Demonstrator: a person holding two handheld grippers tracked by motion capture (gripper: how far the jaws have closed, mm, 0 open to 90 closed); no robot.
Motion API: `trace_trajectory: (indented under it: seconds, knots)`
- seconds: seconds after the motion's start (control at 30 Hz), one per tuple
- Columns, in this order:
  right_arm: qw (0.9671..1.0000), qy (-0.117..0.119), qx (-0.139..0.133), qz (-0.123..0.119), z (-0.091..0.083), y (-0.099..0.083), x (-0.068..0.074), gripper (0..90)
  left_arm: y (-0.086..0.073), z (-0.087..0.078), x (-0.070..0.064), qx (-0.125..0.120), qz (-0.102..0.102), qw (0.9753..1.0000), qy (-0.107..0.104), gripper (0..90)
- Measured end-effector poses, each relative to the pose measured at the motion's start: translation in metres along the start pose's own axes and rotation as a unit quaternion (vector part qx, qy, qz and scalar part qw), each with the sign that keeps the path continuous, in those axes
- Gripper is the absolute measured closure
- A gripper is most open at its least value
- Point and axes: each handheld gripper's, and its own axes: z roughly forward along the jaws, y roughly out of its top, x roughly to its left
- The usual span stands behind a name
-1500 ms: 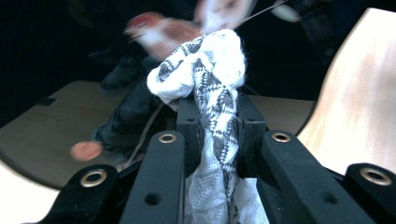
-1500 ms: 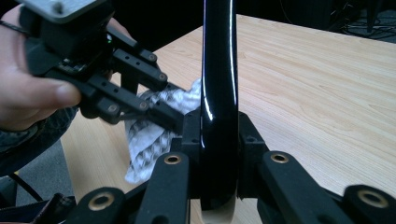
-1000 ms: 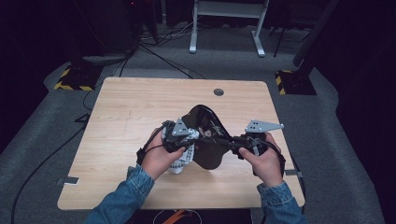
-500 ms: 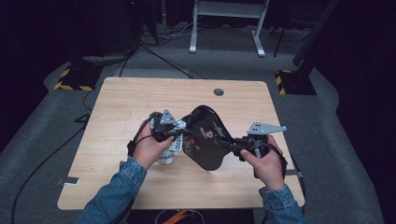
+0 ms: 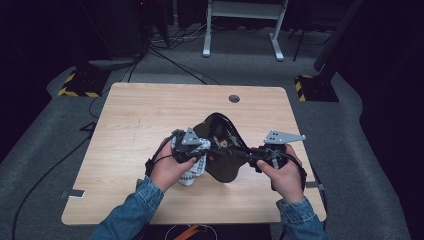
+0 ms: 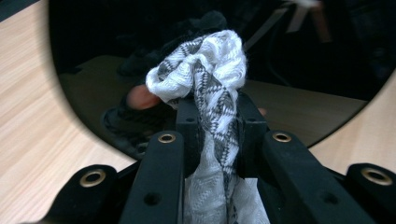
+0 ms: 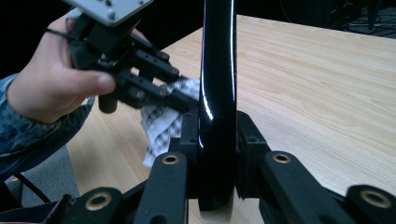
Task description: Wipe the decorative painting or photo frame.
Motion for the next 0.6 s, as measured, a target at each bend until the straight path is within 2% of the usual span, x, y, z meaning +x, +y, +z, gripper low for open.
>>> trace_trajectory:
  seconds: [0.1,0.17,0.2,0.3,0.4,0.6]
  knots:
    - [1.0,0.0,0.0,0.001,0.0,0.0,0.0,77.4,0.004,0.002,-0.012,0.004,0.019,0.9998,-0.006,76.3]
    - [1.0,0.0,0.001,0.0,0.0,0.0,0.0,77.4,0.005,0.002,-0.016,0.005,0.024,0.9997,-0.008,76.2]
    - [1.0,0.0,0.001,0.001,0.001,0.001,0.0,77.5,0.006,0.003,-0.021,0.003,0.031,0.9994,-0.018,76.1]
    - [1.0,0.0,0.001,0.002,0.001,0.001,0.0,77.6,0.008,0.004,-0.025,0.008,0.043,0.9989,-0.019,76.1]
    - [1.0,0.0,0.001,0.003,0.001,0.001,0.0,77.7,0.008,0.004,-0.022,0.005,0.037,0.999,-0.025,76.5]
    - [1.0,-0.004,0.0,0.004,0.001,0.001,0.001,77.9,0.004,0.002,-0.009,0.009,0.025,0.9996,-0.014,76.8]
